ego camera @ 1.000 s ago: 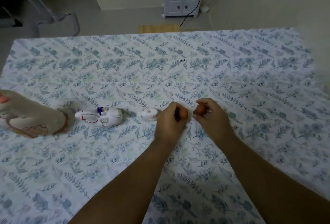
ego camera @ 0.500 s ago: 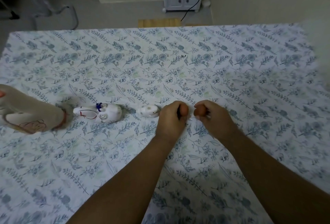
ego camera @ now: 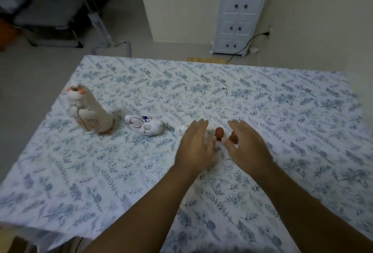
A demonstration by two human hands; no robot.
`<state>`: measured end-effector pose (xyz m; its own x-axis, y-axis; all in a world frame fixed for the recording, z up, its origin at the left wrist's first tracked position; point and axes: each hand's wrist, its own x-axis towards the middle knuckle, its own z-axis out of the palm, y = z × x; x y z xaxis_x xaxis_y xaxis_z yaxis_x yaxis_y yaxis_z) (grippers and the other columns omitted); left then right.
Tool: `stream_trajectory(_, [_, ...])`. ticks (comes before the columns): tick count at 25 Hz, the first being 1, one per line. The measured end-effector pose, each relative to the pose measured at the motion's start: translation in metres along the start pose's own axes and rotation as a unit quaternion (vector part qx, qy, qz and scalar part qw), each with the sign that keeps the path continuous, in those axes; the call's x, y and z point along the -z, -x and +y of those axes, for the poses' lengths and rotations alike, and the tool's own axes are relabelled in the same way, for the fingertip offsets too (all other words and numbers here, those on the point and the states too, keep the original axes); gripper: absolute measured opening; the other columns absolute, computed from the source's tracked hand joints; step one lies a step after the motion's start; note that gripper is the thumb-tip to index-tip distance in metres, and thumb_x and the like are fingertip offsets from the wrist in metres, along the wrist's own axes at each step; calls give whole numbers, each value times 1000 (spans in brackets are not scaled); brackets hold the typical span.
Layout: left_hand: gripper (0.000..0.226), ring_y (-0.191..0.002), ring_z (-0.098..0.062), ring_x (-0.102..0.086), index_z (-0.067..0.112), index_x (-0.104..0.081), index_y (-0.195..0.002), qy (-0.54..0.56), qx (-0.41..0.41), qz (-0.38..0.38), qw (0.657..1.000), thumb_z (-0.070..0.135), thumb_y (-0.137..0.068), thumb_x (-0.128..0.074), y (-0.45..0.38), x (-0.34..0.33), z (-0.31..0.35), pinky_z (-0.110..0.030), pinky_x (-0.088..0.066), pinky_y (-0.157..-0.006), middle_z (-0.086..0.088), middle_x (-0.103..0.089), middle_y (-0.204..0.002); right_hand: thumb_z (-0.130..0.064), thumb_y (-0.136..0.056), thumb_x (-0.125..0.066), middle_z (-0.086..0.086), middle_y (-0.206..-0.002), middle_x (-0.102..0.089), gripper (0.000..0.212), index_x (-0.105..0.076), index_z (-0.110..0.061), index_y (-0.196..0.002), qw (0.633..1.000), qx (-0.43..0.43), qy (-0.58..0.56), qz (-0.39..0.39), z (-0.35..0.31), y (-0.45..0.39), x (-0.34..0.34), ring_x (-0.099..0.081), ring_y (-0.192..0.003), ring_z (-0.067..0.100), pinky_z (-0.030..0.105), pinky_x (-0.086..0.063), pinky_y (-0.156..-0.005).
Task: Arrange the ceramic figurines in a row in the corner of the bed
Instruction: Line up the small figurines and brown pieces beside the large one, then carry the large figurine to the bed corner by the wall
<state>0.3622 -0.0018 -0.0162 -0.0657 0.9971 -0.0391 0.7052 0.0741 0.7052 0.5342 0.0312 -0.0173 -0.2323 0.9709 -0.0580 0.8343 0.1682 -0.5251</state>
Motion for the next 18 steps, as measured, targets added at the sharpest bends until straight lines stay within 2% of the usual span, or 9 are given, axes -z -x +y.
stream_trajectory(1, [55,-152,-20,-25,14,-40,-153,-27,2,9,1000,30,-101,-52,8,10,-2,-37,-24,-122,-5,-39,-161,-40,-99,-54,3,-156,-45,59,-39,-18,-151,1000,10,20,-14,-12,3,-1,-30,-149,24,49,-28,-119])
stream_trajectory(3, [57,-155,-21,-19,13,-37,-155,-59,0,44,997,34,-103,-48,26,36,-10,-36,-17,-124,-6,-35,-163,-43,-102,-45,-1,-164,-32,59,-33,-20,-155,997,40,48,-33,-41,9,-7,-16,-154,18,45,-15,-124])
stream_trajectory(8, [60,-155,-17,-18,16,-35,-156,-76,39,123,989,41,-103,-47,64,107,-47,-33,-15,-125,-1,-32,-165,-49,-103,-36,-5,-166,-25,61,-29,-22,-157,989,130,51,-56,-121,17,-31,-10,-155,13,37,-4,-124])
stream_trajectory(11, [60,-152,-19,-27,15,-38,-154,-75,65,177,979,40,-102,-52,72,158,-86,-34,-20,-124,-3,-36,-162,-49,-103,-38,-5,-167,-24,62,-28,-22,-157,983,171,34,-60,-175,7,-55,-9,-155,13,37,-5,-126])
stream_trajectory(14, [63,-153,-18,-25,14,-37,-155,-56,100,219,969,41,-101,-53,70,210,-133,-31,-21,-121,-3,-35,-163,-49,-101,-43,-5,-167,-21,66,-25,-21,-158,980,185,8,-74,-235,-16,-82,-8,-155,13,36,-7,-124])
stream_trajectory(16, [66,-154,-18,-22,15,-32,-157,-29,117,218,968,44,-101,-52,59,239,-162,-32,-19,-121,-3,-32,-165,-48,-100,-48,-5,-168,-18,71,-20,-20,-159,982,171,-14,-85,-274,-35,-101,-7,-155,13,36,-11,-124])
stream_trajectory(18, [69,-154,-19,-20,15,-28,-158,7,119,199,973,45,-101,-52,40,263,-191,-36,-20,-123,-3,-28,-166,-44,-97,-57,-1,-166,-24,77,-20,-17,-159,984,132,-58,-104,-312,-56,-119,-15,-154,16,34,-21,-120])
